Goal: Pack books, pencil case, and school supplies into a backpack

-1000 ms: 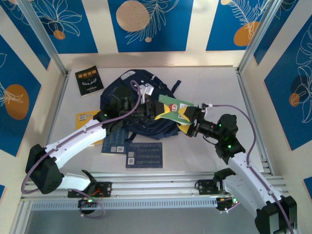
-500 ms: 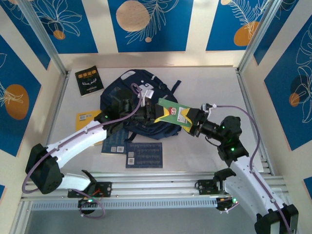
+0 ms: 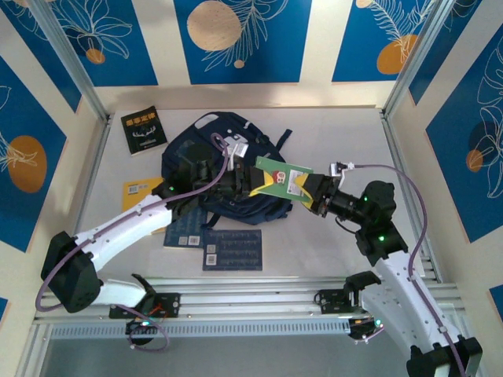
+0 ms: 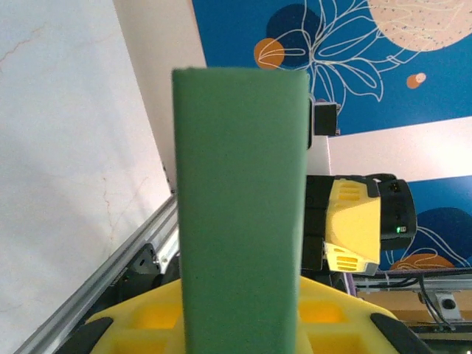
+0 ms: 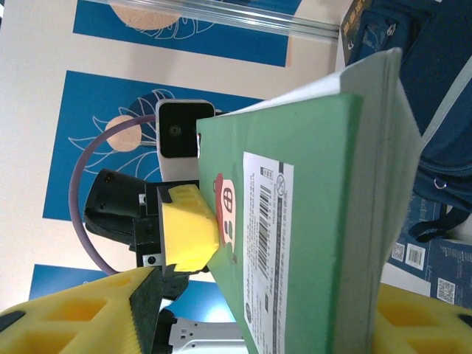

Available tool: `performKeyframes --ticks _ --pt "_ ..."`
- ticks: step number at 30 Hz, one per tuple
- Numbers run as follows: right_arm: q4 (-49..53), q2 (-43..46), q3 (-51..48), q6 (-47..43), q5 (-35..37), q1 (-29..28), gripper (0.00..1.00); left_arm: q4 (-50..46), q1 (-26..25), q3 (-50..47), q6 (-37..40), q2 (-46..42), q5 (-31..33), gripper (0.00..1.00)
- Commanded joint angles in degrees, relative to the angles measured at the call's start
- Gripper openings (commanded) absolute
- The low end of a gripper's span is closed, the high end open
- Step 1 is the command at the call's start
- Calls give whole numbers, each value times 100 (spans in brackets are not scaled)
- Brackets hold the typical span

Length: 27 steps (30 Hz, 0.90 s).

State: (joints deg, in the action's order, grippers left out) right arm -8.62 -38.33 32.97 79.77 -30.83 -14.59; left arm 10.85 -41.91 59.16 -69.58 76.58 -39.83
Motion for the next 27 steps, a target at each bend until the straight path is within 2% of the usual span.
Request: performKeyframes --ticks 1,5,11,14,21,27 --pt "60 -39 231 -295 -186 56 56 273 -67 -62 -49 -41 -225 0" --pt "43 -97 198 -280 -221 146 53 303 -83 -44 -77 -28 -279 0" --pt "-82 -149 89 -46 -249 298 54 408 -116 -97 -152 -28 -244 0" --pt "-475 -212 -46 220 -386 321 56 639 -124 -132 -329 -12 -227 0" --pt "-2274 -473 -405 1006 -1063 277 59 1322 -288 -168 -934 158 -355 0" --pt "-2353 -292 -345 1031 -981 176 59 1931 -424 -179 -1417 384 -504 0"
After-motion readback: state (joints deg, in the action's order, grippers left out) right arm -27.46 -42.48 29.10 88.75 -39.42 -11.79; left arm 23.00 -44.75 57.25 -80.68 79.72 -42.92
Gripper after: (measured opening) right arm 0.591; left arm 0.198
